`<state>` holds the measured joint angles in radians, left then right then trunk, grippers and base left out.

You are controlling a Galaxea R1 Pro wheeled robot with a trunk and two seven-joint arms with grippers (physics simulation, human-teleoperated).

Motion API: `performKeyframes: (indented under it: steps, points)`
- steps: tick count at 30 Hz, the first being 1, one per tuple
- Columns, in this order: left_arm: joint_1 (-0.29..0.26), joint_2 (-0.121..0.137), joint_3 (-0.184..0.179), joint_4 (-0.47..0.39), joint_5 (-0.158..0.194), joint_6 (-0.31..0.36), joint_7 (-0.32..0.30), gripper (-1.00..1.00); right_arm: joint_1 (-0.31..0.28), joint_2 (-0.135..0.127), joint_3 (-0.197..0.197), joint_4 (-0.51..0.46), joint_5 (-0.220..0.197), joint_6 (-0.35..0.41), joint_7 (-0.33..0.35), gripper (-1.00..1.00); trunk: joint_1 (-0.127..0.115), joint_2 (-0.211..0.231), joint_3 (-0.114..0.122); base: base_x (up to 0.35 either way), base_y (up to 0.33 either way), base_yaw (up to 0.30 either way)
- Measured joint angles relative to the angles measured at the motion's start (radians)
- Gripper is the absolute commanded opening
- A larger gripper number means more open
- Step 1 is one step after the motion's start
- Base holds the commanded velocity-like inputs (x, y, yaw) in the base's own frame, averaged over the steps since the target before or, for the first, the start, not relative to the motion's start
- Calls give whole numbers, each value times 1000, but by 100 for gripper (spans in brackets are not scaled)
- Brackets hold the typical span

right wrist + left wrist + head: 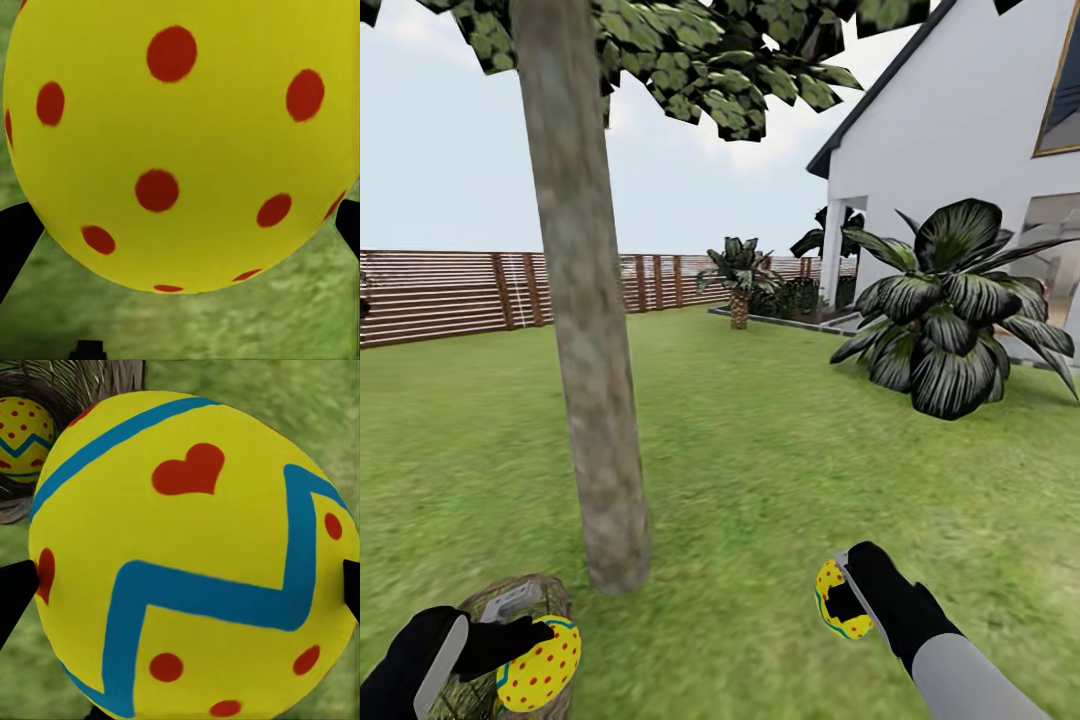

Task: Take the three Easter eggs out of the wicker basket on the lawn in the garden, then place them on the lawn next to a single tree (choose any tree) so that all three eggs are next to the same tree and none are left in the basket.

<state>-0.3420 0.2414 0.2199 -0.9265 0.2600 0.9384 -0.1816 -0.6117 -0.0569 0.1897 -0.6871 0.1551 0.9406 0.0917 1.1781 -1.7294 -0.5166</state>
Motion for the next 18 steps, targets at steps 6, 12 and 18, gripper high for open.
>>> performKeyframes:
  steps: [6, 12, 18]
  points:
    - [0, 0, 0, 0, 0, 0, 0, -100, 0, 0, 1, 0, 0, 0, 0, -100, 0, 0, 0, 156, -325, 266]
    - [0, 0, 0, -1, 0, 0, 0, -100, 0, 0, 0, 0, 0, 0, 0, -100, 0, 0, 0, 156, -324, 266]
    - [0, 0, 0, 0, 0, 0, 0, -100, 0, 0, 0, 0, 0, 0, 0, -100, 0, 0, 0, 156, -324, 266]
